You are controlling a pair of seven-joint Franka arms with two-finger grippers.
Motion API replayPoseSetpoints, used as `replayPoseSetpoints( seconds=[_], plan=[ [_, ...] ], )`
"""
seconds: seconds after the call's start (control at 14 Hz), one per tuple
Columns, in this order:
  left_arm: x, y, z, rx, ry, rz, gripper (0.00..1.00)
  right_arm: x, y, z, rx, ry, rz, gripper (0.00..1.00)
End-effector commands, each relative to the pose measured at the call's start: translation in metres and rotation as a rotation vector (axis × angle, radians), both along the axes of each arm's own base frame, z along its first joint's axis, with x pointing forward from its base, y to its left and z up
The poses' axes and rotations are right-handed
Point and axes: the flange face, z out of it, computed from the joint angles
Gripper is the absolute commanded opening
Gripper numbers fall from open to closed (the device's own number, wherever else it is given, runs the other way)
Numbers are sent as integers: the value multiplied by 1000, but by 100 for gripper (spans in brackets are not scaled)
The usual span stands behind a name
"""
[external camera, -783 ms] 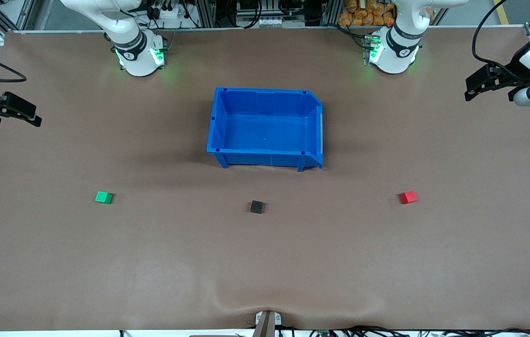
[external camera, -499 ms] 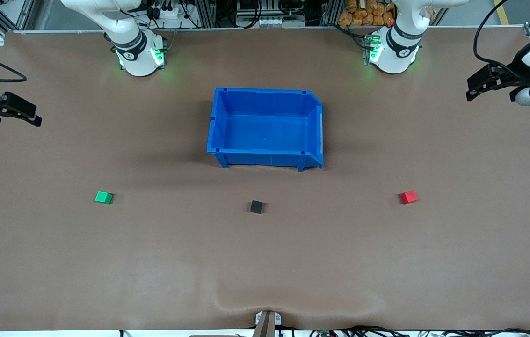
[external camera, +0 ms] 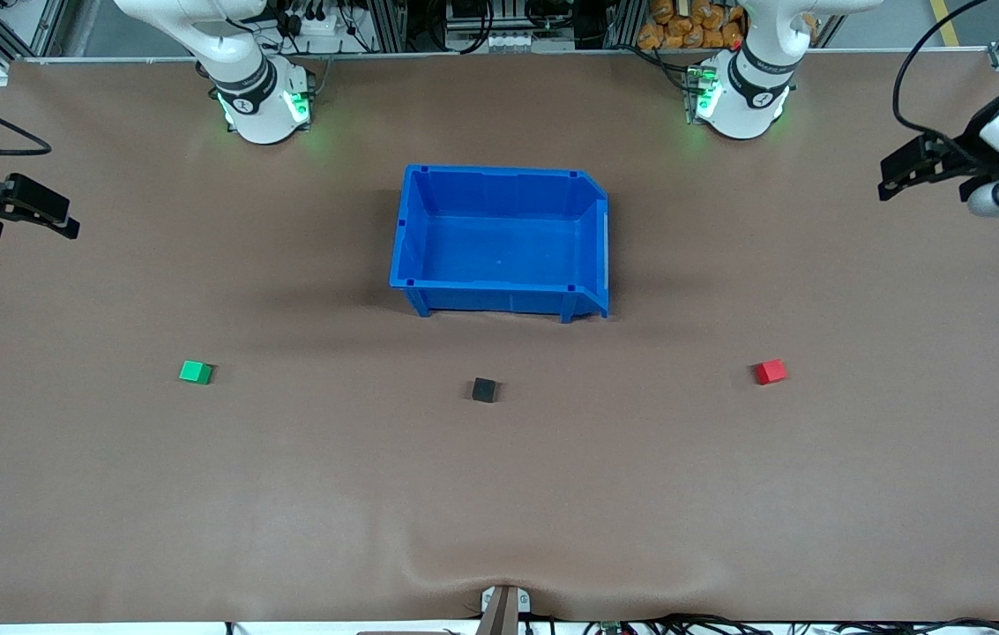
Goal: Attach green and red cubes to black cube
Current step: 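Move the right gripper toward the green cube while the left gripper approaches the red cube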
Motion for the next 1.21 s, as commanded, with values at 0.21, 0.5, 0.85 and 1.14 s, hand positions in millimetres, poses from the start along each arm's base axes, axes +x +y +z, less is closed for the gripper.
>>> replayPoseSetpoints(
  seconds=[0.21, 0.5, 0.85, 1.14],
  plan=[
    [24, 5, -23, -11, 12, -4, 100, 34, 10, -54, 4, -43, 4, 100],
    [38, 4, -39, -7, 13, 4, 100, 51, 7, -69, 1, -73, -2, 100],
    [79, 15, -134, 17, 126, 60, 100, 60, 5, -74, 2, -102, -10, 100],
    [105, 10, -213, 17, 141, 62, 100, 63, 5, -78, 2, -100, -10, 100]
  ],
)
